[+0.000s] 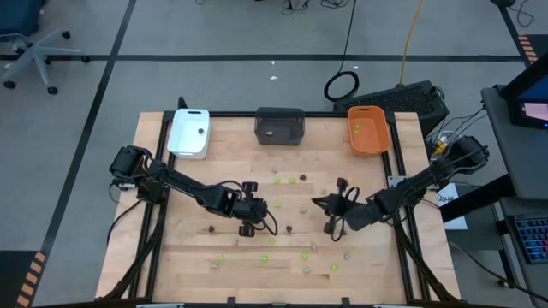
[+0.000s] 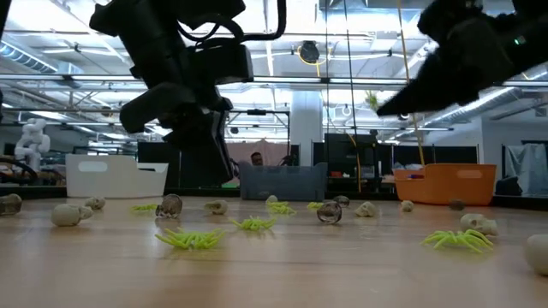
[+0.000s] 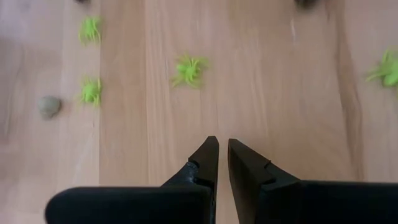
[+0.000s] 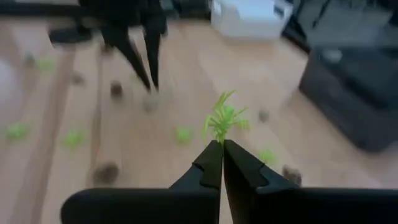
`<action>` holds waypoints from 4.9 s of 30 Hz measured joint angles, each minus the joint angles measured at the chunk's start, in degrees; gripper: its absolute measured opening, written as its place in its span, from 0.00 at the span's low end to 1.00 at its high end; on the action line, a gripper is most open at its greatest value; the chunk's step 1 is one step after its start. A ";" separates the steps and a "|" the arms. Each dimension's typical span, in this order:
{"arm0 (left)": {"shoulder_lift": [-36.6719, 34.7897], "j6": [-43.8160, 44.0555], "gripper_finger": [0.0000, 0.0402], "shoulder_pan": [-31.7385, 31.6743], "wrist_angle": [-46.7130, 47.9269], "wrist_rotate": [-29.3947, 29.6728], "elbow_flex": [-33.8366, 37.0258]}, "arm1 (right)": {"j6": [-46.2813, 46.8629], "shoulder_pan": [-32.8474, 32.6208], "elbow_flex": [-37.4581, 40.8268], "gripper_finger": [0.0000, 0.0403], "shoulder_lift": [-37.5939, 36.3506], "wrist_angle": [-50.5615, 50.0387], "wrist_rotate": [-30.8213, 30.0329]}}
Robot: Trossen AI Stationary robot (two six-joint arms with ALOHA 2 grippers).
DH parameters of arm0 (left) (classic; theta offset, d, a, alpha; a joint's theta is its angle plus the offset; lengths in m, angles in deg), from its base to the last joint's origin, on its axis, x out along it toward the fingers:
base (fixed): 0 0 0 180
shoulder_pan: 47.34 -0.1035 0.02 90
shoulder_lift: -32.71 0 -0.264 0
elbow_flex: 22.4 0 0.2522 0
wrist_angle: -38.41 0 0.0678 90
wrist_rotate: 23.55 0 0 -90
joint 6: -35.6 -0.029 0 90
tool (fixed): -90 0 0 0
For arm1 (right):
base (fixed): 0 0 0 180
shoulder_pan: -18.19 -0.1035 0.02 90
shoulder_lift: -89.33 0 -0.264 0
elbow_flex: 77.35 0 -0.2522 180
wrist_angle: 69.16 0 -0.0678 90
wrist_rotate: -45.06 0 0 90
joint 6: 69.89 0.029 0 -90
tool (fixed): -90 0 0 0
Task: Sort Halloween decoration
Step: Put the green toy spider into the orange bin, then put the black toy skull into the white bin
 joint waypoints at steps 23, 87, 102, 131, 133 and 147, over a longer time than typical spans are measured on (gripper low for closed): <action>-6.07 -4.96 0.08 -0.87 -5.49 0.21 -0.04 | -50.13 7.35 3.12 0.00 -0.02 25.83 15.66; -6.01 -4.96 0.08 -0.74 -7.15 0.36 0.00 | 1.11 54.55 -10.50 0.00 -20.26 -52.17 5.65; -6.01 -4.69 0.08 -0.74 -7.43 0.06 0.00 | -2.69 70.52 -10.50 0.00 -9.76 -53.39 7.99; -5.99 -0.23 0.08 -0.23 -6.74 0.04 0.00 | -4.48 59.09 -10.40 0.30 -23.08 -47.16 23.40; -5.99 -0.23 0.08 -0.26 -6.64 0.04 0.00 | -4.75 54.28 -9.64 0.30 -26.50 -43.64 26.32; -5.99 12.85 0.08 -0.32 9.79 7.60 0.00 | -8.63 18.52 4.73 0.30 -26.03 -5.61 35.45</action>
